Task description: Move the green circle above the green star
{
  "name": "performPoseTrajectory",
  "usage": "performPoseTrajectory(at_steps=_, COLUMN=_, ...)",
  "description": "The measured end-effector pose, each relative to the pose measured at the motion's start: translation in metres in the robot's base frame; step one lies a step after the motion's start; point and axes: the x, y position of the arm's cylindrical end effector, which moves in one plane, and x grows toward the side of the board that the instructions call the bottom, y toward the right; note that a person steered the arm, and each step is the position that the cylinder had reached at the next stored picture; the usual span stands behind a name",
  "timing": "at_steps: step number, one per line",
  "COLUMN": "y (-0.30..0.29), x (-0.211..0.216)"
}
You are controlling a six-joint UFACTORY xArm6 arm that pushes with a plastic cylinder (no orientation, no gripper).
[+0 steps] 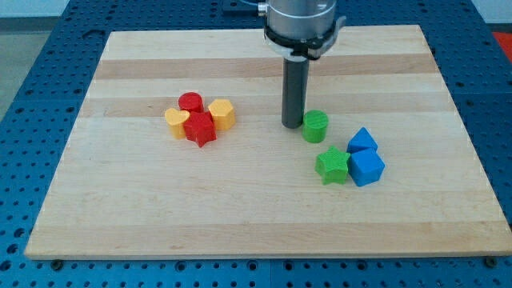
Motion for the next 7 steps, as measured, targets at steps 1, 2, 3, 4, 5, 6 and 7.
performPoseTrajectory(at_steps=1, y=0.012, x=0.011)
performPoseTrajectory(at_steps=2, y=0.013, x=0.001)
performPoseTrajectory(at_steps=3, y=0.014, x=-0.006)
performPoseTrajectory(at_steps=4, y=0.021, x=-0.007)
performPoseTrajectory(at_steps=5, y=0.025, x=-0.029)
performPoseTrajectory(at_steps=6, y=0.035, x=-0.046)
performPoseTrajectory(at_steps=7, y=0.044, x=-0.042)
